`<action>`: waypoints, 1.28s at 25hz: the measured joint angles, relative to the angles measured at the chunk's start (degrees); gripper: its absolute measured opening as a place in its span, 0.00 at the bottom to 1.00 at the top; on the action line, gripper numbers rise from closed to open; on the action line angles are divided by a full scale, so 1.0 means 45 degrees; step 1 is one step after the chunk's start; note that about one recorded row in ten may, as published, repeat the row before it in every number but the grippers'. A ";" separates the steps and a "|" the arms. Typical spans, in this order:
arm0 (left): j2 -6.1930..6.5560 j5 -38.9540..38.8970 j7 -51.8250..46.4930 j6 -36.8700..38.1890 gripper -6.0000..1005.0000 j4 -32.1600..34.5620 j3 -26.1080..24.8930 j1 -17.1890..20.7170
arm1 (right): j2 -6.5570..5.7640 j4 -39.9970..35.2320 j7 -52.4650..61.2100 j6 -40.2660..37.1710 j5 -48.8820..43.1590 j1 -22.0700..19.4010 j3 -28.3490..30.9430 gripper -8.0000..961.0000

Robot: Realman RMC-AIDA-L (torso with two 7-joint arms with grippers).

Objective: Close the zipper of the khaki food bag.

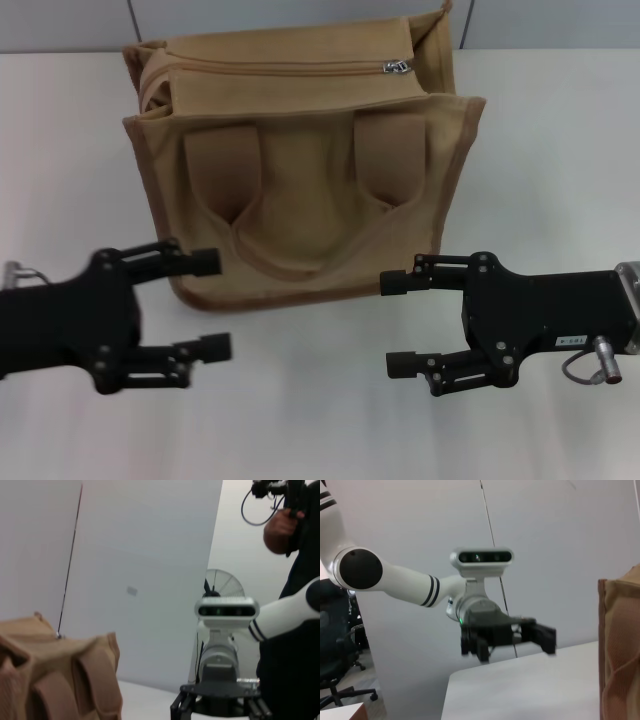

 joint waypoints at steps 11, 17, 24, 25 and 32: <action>-0.0061 0.0765 0.0320 -0.0253 0.83 -0.0999 0.0093 -0.0403 | 0.0012 0.0356 -0.0252 0.0113 0.0016 0.0030 -0.0001 0.84; -0.0090 0.0944 0.0331 -0.0273 0.83 -0.1016 0.0103 -0.0403 | 0.0025 0.0367 -0.0260 0.0068 0.0023 0.0010 0.0000 0.84; -0.0117 0.0951 0.0418 -0.0284 0.83 -0.1024 0.0120 -0.0403 | 0.0025 0.0373 -0.0268 0.0050 0.0023 0.0003 0.0000 0.84; -0.0118 0.0952 0.0449 -0.0286 0.83 -0.1024 0.0122 -0.0403 | 0.0026 0.0372 -0.0269 0.0044 0.0022 0.0004 0.0001 0.84; -0.0118 0.0952 0.0477 -0.0288 0.83 -0.1024 0.0128 -0.0437 | 0.0025 0.0373 -0.0271 0.0031 0.0023 0.0003 0.0000 0.84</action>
